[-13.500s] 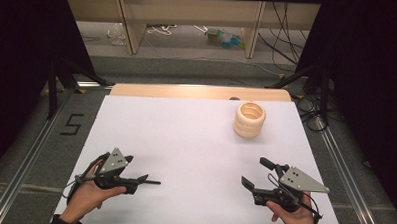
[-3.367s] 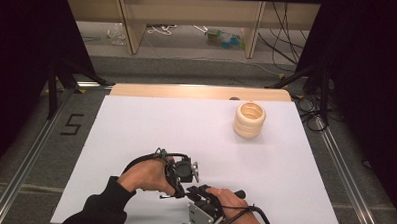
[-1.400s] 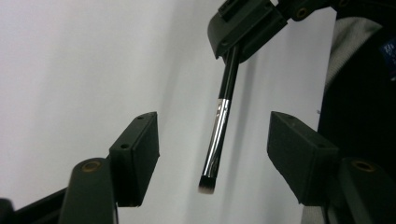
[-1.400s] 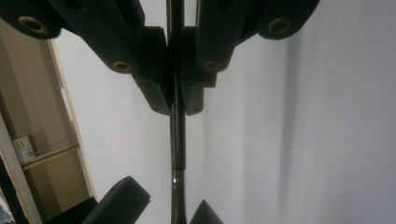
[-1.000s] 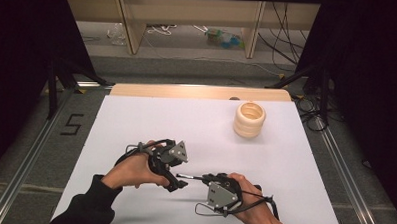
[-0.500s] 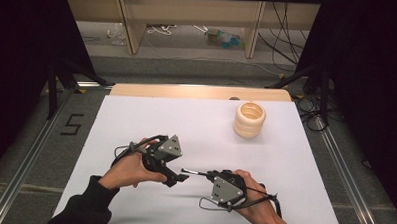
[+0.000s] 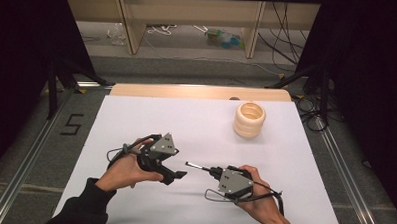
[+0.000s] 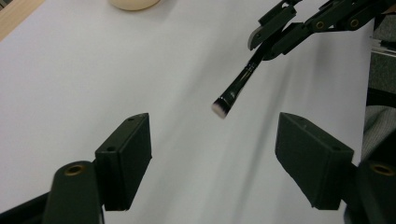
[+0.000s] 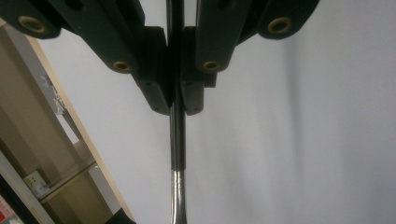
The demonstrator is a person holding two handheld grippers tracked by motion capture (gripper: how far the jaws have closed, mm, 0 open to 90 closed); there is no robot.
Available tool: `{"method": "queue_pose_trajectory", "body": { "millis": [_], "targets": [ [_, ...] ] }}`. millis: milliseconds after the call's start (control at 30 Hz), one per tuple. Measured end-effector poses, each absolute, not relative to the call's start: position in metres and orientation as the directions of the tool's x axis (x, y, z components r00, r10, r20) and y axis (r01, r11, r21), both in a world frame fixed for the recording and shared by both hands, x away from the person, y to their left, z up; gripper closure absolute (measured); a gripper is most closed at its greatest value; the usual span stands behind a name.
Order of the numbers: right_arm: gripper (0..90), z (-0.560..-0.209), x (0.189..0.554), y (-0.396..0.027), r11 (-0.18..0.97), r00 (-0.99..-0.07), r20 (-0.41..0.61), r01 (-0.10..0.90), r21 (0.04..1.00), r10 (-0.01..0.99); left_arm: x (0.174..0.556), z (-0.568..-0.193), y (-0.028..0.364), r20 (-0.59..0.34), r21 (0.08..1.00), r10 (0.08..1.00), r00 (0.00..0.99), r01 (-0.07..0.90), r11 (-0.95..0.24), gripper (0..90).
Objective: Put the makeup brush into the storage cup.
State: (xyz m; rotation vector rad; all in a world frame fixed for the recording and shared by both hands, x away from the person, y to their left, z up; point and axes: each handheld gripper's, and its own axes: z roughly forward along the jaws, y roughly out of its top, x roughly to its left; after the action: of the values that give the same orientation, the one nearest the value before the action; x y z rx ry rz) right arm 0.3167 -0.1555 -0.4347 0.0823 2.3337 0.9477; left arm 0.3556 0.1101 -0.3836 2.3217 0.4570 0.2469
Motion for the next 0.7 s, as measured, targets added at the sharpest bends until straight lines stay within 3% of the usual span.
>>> {"method": "queue_pose_trajectory", "body": {
  "millis": [700],
  "targets": [
    [84.0,-0.43,0.328,-0.176,0.512,-0.845,-0.282,-0.012,0.859,0.454,0.346,-0.388,0.112,0.016,0.842,0.464,0.886,0.238,-0.485,25.6]
  ]
}}
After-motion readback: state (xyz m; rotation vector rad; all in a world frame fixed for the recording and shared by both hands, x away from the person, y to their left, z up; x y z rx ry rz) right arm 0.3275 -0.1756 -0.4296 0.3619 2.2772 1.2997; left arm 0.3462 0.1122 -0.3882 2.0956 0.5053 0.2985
